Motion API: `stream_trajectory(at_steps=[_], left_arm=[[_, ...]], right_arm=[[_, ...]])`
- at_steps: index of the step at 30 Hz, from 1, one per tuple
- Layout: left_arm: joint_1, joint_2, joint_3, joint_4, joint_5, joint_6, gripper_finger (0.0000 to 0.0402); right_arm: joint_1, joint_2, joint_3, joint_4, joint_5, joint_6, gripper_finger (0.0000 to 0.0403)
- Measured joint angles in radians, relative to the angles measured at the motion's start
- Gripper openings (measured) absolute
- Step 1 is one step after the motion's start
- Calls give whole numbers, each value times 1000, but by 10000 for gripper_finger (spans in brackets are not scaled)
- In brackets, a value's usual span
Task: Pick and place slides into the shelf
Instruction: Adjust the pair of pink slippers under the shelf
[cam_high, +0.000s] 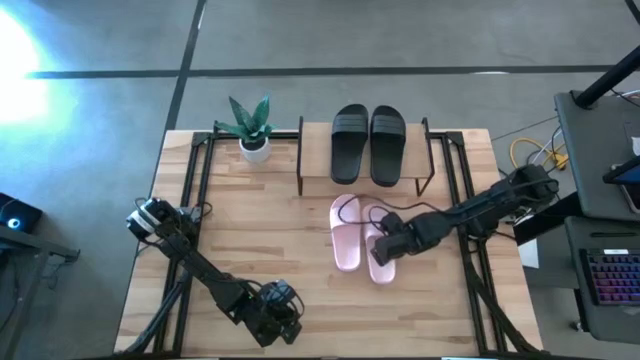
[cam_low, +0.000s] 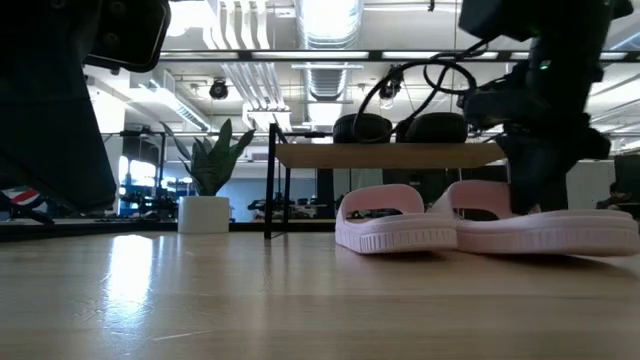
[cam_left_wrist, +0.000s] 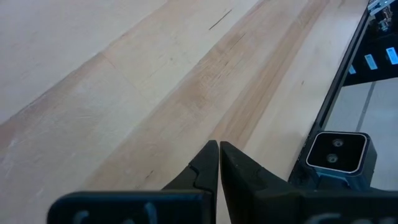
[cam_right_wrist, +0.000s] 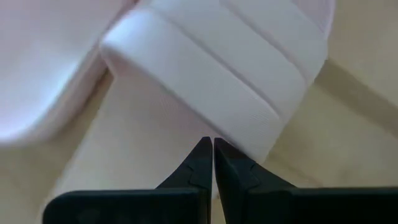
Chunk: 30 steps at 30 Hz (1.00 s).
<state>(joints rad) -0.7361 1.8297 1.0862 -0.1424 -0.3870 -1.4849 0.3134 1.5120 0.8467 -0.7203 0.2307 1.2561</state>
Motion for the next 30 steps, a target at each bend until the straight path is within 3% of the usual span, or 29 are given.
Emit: stream_trajectory(at_steps=[11, 25, 30], left_arm=[[4, 0, 0, 0, -1, -1, 2], [4, 0, 2, 2, -4, -2, 2], [4, 0, 2, 2, -3, -2, 2]], right_arm=[[-72, -5, 0, 56, 18, -52, 9], [35, -99, 0, 47, -448, -169, 9], [90, -64, 0, 48, -435, -143, 9]])
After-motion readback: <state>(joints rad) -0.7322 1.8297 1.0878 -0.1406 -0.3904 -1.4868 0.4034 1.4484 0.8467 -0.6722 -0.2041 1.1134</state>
